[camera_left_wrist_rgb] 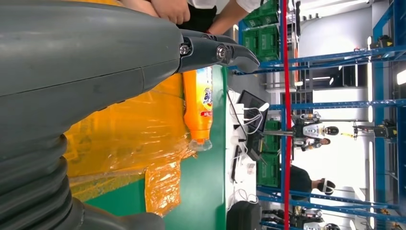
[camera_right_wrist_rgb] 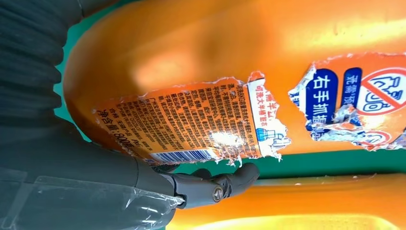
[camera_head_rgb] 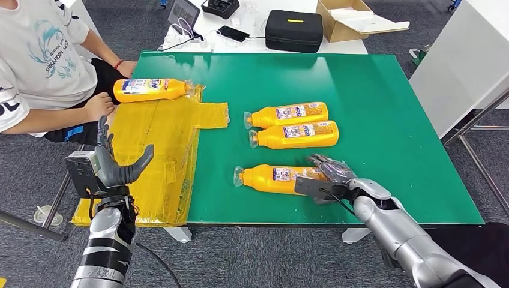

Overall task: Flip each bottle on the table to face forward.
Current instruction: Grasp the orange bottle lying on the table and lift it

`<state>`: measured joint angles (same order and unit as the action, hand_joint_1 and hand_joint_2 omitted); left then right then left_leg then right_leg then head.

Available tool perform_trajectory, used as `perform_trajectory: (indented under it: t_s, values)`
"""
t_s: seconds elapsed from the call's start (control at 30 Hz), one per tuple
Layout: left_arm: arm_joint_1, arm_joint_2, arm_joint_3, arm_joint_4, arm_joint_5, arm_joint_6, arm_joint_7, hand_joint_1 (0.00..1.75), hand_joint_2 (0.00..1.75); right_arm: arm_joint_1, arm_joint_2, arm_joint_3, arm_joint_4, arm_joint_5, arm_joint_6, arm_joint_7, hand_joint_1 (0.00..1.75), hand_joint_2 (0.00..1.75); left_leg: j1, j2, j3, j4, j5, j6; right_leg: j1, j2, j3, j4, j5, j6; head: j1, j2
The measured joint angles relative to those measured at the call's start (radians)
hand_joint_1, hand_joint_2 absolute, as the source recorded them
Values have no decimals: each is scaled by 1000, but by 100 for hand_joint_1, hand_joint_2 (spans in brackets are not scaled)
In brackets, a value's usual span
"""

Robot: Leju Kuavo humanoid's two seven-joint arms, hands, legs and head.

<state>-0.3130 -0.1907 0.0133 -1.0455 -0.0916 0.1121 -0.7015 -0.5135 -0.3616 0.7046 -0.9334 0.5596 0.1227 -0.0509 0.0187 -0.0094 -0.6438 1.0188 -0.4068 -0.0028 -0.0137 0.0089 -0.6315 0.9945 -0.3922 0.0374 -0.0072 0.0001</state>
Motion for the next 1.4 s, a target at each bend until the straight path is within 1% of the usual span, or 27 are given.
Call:
perform_trajectory:
  t_s: [0.27, 0.3, 0.33, 0.4, 0.43, 0.5, 0.57, 0.77, 0.97, 1.13, 1.2, 1.3, 1.33, 1.4]
  values:
    - [-2, 0, 1, 9, 7, -9, 0, 0, 175, 11, 29, -39, 18, 14, -22, 0, 1, 175, 0, 0, 0, 0, 0, 0, 0, 0, 0, 0, 0, 0, 0, 0]
    - [-2, 0, 1, 11, 7, -11, 0, 0, 175, 12, 32, -43, 19, 14, -23, -1, 17, 175, 0, 0, 0, 0, 0, 0, 0, 0, 0, 0, 0, 0, 0, 0]
    - [-2, 0, 1, 12, 7, -12, 0, 0, 175, 14, 35, -47, 19, 13, -24, -2, 52, 175, 0, 0, 0, 0, 0, 0, 0, 0, 0, 0, 0, 0, 0, 0]
    - [-2, 0, 1, 12, 8, -13, 0, 0, 175, 19, 42, -56, 20, 10, -31, -7, 130, 175, 0, 0, 1, 0, 0, 0, 0, 0, 0, 0, 0, 0, 0, 0]
    - [-2, 0, 1, 12, 8, -13, 0, 0, 175, 23, 46, -61, 20, 8, -35, -10, 157, 175, 0, 0, 1, 0, 0, 0, 0, 0, 0, 0, 0, 0, 0, 0]
    - [-3, -1, 1, 13, 8, -14, 0, 0, 175, 29, 53, -70, 21, 6, -45, -16, 170, 175, 0, 1, 1, 0, 0, 0, 0, 0, 0, 0, 0, 0, 0, 0]
    - [-4, -1, 1, 15, 8, -15, 0, 0, 175, 36, 62, -80, 21, 5, -58, -23, 175, 175, 0, 1, 1, 0, 0, 0, 0, 0, 0, 0, 0, 0, 0, 0]
    - [-5, -3, 1, 22, 8, -21, 0, 0, 175, 64, 87, -120, 19, 14, -92, -47, 175, 175, 0, 1, 2, 0, 0, 0, 0, 0, 1, 0, 0, 0, 0, 0]
    - [-4, -13, 1, 28, 8, -30, 0, 0, 175, 120, 112, -173, -10, -2, -128, -104, 175, 175, 0, 0, 2, 0, 0, 0, 0, 0, 2, 0, 0, 0, 0, 0]
    - [-4, -17, 1, 29, 9, -30, 0, 0, 175, 141, 122, -195, -24, -6, -132, -111, 175, 175, 0, 0, 2, 0, 0, 0, 0, 0, 2, 0, 0, 0, 0, 0]
    - [-4, -19, 1, 29, 13, -34, 0, 0, 175, 153, 127, -206, -34, -11, -145, -126, 175, 175, 0, 0, 2, 0, 0, 0, 0, 0, 2, 0, 0, 0, 0, 0]
    - [-3, -24, 3, 33, 39, -62, 0, 0, 175, 202, 152, -239, -74, -12, -207, -200, 175, 175, 0, -1, 1, 0, 0, 0, 0, 0, 2, 0, 0, 0, 0, 0]
    - [-2, -27, 5, 35, 55, -78, 2, 0, 175, 228, 169, -257, -97, -4, -244, -236, 175, 175, 0, -1, 0, 0, 0, 0, 0, 0, 1, 0, 0, 0, 0, 0]
    - [2, -34, 7, 41, 96, -118, 15, 0, 175, 278, 220, -299, -156, 10, -345, -316, 175, 175, 0, 0, -1, 0, 0, 0, 0, 0, 0, 0, 0, 0, 0, 0]
